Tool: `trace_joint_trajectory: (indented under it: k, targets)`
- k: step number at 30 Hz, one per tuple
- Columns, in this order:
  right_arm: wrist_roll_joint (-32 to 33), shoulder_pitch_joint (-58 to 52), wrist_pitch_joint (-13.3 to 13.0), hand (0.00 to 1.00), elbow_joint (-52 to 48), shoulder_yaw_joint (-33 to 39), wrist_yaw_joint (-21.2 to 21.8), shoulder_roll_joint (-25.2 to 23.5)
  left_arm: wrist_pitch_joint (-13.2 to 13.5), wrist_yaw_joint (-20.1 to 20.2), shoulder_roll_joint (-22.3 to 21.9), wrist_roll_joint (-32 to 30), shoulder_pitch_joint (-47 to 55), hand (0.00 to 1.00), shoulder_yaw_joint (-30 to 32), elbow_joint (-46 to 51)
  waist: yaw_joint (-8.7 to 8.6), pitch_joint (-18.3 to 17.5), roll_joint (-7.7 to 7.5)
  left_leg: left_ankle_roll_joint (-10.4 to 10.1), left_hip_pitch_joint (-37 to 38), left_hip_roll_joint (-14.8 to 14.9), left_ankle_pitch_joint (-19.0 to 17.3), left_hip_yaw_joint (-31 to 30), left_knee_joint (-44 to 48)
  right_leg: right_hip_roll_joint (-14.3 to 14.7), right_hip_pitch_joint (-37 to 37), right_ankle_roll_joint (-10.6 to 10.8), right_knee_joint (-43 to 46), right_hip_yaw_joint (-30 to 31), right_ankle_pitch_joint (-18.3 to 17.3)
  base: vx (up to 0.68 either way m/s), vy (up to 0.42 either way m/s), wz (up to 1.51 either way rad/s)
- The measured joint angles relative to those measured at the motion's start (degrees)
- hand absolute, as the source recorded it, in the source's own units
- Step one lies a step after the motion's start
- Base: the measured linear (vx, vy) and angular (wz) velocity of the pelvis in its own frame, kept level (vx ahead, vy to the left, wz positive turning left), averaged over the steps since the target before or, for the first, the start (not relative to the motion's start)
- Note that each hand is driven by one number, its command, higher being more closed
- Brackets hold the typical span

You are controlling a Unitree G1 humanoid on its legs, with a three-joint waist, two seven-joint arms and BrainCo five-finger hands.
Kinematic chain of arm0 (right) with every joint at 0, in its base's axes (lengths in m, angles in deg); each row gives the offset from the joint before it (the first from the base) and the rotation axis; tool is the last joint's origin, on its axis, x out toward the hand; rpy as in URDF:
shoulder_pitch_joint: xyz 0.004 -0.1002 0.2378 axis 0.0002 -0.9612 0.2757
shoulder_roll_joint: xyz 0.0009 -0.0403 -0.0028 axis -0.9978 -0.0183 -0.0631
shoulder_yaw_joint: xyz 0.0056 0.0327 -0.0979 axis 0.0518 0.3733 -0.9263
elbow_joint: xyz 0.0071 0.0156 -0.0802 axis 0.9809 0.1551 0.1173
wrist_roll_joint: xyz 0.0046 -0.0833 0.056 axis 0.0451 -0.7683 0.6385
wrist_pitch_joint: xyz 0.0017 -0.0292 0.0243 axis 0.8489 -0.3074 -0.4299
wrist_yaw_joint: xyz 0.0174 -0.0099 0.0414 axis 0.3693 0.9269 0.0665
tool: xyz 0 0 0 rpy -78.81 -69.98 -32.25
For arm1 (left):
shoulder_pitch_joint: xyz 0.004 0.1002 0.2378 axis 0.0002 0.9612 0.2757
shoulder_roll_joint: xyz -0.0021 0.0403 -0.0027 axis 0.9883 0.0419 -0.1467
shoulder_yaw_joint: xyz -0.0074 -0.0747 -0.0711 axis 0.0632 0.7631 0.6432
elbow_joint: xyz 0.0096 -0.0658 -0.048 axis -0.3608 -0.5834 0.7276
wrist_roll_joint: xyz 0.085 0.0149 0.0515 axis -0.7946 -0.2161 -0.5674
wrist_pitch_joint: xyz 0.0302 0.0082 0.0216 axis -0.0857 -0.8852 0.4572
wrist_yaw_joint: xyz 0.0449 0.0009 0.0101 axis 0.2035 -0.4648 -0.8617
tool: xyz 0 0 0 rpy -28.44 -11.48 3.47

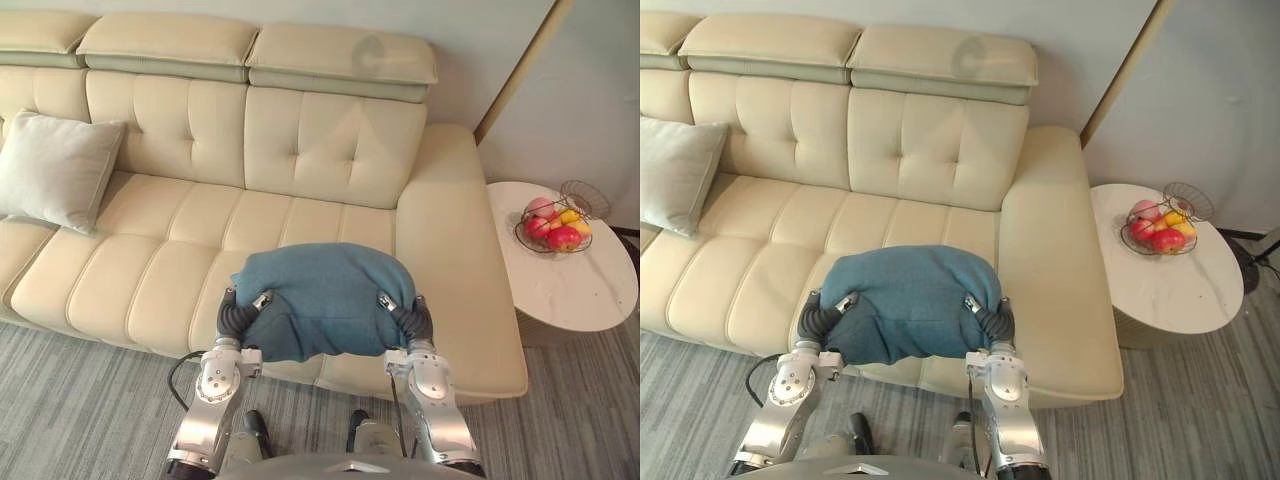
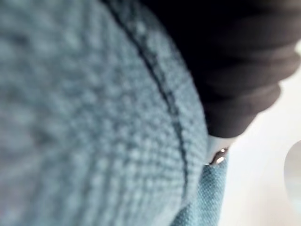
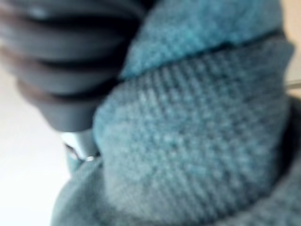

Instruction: Pick up cushions and gather them together orderly.

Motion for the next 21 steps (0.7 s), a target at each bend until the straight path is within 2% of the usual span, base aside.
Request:
trace_joint_trajectory:
  k: [2,4,6,9,10,11,12,13,14,15,16,18,20,21]
  targets:
    - [1.1,-1.4,0.0,1.00,-0.9,0.1,0.2,0.5,0.0,0.1,0.0,-0.4,0.0,1.00,-0.8,0.1,-0.45,0.0,0.21,-1.3,-0.9,0.7,-0.8,-2.0,1.5,0.5,1.5,1.5,-0.7,-1.9,-2.3,0.09,-0.173,0.44]
    - [1.8,-6.0,0.1,1.00,-6.8,-0.6,0.4,0.6,0.0,0.9,-0.4,-0.3,2.0,1.00,-0.7,1.8,0.74,0.9,1.77,-2.5,-1.8,4.8,-2.6,-1.6,9.6,2.6,5.1,1.4,-2.4,-3.3,-3.8,0.12,-0.144,0.09]
    - [2.2,-9.1,0.0,1.00,-12.1,-1.8,0.5,1.3,0.0,1.1,-1.0,-0.2,5.5,1.00,-0.7,5.1,2.22,0.3,3.01,-1.7,-6.5,10.0,-2.7,-0.2,23.2,5.0,7.0,2.1,-2.0,-2.9,-4.5,0.16,-0.148,-0.29]
    - [2.2,-10.2,0.1,1.00,-15.5,-1.7,0.5,1.4,0.0,1.4,-2.1,-0.2,5.9,1.00,-0.6,6.3,3.09,0.2,3.25,-0.5,-7.0,12.2,-0.1,0.9,27.2,5.6,8.0,1.7,-2.3,-1.2,-5.0,0.14,-0.073,-0.35]
    - [2.3,-10.5,0.0,1.00,-16.6,-1.6,0.4,1.5,0.0,1.8,-2.5,-0.2,6.0,1.00,-0.5,6.6,3.49,0.5,2.64,-0.5,-8.6,12.4,0.9,0.8,29.9,5.2,9.3,1.6,-3.6,-0.1,-4.9,0.11,-0.049,-0.33]
    - [2.2,-10.7,0.0,1.00,-17.0,-1.4,0.4,1.8,0.0,2.1,-2.8,-0.2,6.1,1.00,-0.6,6.8,3.73,0.5,2.66,-0.8,-8.3,12.1,-0.9,0.5,29.4,5.1,9.6,1.6,-3.9,0.5,-4.9,0.13,-0.028,-0.44]
    - [2.3,-10.8,0.0,1.00,-17.8,-0.8,0.4,2.1,0.0,2.4,-3.4,-0.2,6.2,1.00,-0.9,7.2,3.88,0.2,3.14,-1.0,-7.7,10.7,-3.9,-0.7,25.7,4.8,9.8,1.6,-4.0,1.5,-4.9,0.11,0.035,-0.44]
    - [2.3,-10.6,-0.1,1.00,-17.8,-0.4,0.3,2.3,0.0,2.6,-3.9,-0.3,6.2,1.00,-0.9,7.6,4.07,0.2,3.14,-1.2,-6.9,8.6,-4.9,-2.5,20.7,4.3,9.8,1.6,-4.0,2.4,-4.9,0.11,0.068,-0.44]
    - [2.3,-10.6,-0.1,1.00,-17.8,-0.3,0.3,2.4,0.0,2.6,-4.2,-0.3,6.3,1.00,-0.9,7.8,4.19,0.1,3.17,-1.3,-6.2,7.4,-4.8,-3.8,16.8,4.2,9.7,1.7,-4.0,3.1,-4.9,0.08,0.092,-0.43]
    - [2.2,-10.6,-0.1,1.00,-17.7,-0.2,0.3,2.5,0.0,2.6,-4.4,-0.3,6.3,1.00,-1.1,7.9,4.40,-0.1,3.57,-1.4,-5.0,6.1,-3.1,-5.6,11.8,4.4,9.4,1.7,-4.0,3.6,-4.9,0.13,0.193,-0.67]
    - [2.2,-10.5,0.0,1.00,-17.1,-0.3,0.4,2.2,0.0,2.6,-4.2,-0.3,6.7,1.00,-1.0,7.8,4.89,-1.2,4.55,-4.4,-3.4,5.9,-0.1,-7.1,6.9,5.2,9.0,3.1,-4.2,5.3,-5.4,0.18,0.216,-0.55]
    - [2.2,-11.2,0.2,1.00,-16.8,-0.5,0.5,0.7,0.0,2.6,-3.2,-0.3,6.8,1.00,-0.9,7.8,4.19,-1.2,2.15,-4.0,-2.4,4.2,0.0,-6.3,5.5,3.7,8.7,3.6,-4.2,5.5,-5.2,0.13,0.142,-0.24]
    - [2.1,-11.8,0.2,1.00,-16.7,-0.7,0.5,-0.7,0.0,2.6,-2.5,-0.3,7.8,1.00,-0.9,7.8,4.32,-1.6,-0.28,-3.1,-1.4,2.9,-0.5,-4.1,5.1,2.1,8.6,4.2,-4.8,6.7,-4.8,0.09,0.127,-0.22]
    - [2.1,-11.7,0.2,1.00,-16.7,-0.7,0.6,-0.7,0.0,2.6,-2.4,-0.3,8.0,1.00,-0.9,7.8,4.28,-1.7,-0.45,-3.0,-1.4,2.8,-0.6,-3.9,5.1,2.0,8.6,4.5,-5.1,6.9,-4.6,0.07,0.117,-0.26]
